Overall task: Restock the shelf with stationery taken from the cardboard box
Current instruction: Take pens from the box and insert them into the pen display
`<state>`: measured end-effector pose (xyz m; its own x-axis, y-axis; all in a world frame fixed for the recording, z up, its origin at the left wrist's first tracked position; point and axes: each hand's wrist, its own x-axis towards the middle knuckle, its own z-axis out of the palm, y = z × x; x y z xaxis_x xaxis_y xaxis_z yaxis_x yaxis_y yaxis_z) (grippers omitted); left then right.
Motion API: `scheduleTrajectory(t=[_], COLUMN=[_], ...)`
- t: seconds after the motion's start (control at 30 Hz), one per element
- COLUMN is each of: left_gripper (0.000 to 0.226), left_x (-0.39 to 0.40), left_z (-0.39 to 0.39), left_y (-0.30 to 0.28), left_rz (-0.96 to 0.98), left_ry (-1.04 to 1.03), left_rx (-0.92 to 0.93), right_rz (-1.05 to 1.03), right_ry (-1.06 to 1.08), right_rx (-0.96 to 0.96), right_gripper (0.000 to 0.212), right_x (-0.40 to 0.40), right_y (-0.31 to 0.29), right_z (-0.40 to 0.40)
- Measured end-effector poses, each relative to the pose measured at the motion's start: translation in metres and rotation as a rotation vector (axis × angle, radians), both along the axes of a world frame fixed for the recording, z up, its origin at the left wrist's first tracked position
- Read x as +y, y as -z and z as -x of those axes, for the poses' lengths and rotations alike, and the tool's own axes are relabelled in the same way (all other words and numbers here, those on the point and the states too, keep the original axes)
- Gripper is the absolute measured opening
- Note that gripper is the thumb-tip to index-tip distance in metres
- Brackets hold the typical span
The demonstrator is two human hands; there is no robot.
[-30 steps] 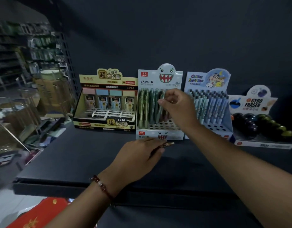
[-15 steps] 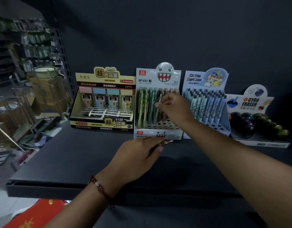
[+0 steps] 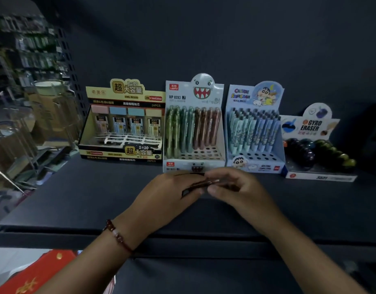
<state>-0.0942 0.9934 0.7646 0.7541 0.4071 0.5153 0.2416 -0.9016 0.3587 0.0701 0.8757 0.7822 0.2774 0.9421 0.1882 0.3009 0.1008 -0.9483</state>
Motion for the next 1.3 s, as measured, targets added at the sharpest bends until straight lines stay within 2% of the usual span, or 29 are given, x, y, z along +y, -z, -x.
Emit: scheduleTrajectory(t=[0.2,0.27,0.47,0.6,0.67,0.93,1.1,1.3], left_gripper=[0.033,0.035,0.033,0.032,0.033,0.044,0.044,0.043], left_x=[-0.006,-0.008,-0.01,-0.011,-0.012,-0.013,-0.013,-0.011], left_z=[0.0,0.002,0.005,0.002,0.002,0.001,0.001,0.001], left_y=[0.002,0.001,-0.002,-0.002,-0.001,-0.002,-0.004,-0.004], left_rz=[-0.144,-0.159,-0.166,-0.204,-0.21,-0.196,-0.14,-0.124], left_ry=[-0.017,-0.032,-0.067,-0.056,-0.046,0.017,0.023,0.009], left_rx=[0.018,0.0,-0.041,-0.045,-0.059,0.02,0.054,0.093], right_rz=[-0.083,-0.116,-0.283,-0.329,-0.362,-0.511,-0.497,-0.404], right_ry=[0.117,0.159,0.314,0.343,0.378,0.466,0.443,0.346], right_rx=[-0.032,0.084,0.587,0.68,0.602,0.08,-0.211,-0.417], right_gripper=[0.013,0.014,0.015,0.015,0.014,0.01,0.014,0.021], right_x=[-0.005,-0.005,-0.01,-0.009,-0.009,0.03,0.078,0.113], right_y=[0.007,0.008,0.004,-0.005,-0.017,-0.081,-0.078,-0.06], right_z=[-0.002,-0.004,-0.024,-0.031,-0.036,-0.048,-0.043,-0.04])
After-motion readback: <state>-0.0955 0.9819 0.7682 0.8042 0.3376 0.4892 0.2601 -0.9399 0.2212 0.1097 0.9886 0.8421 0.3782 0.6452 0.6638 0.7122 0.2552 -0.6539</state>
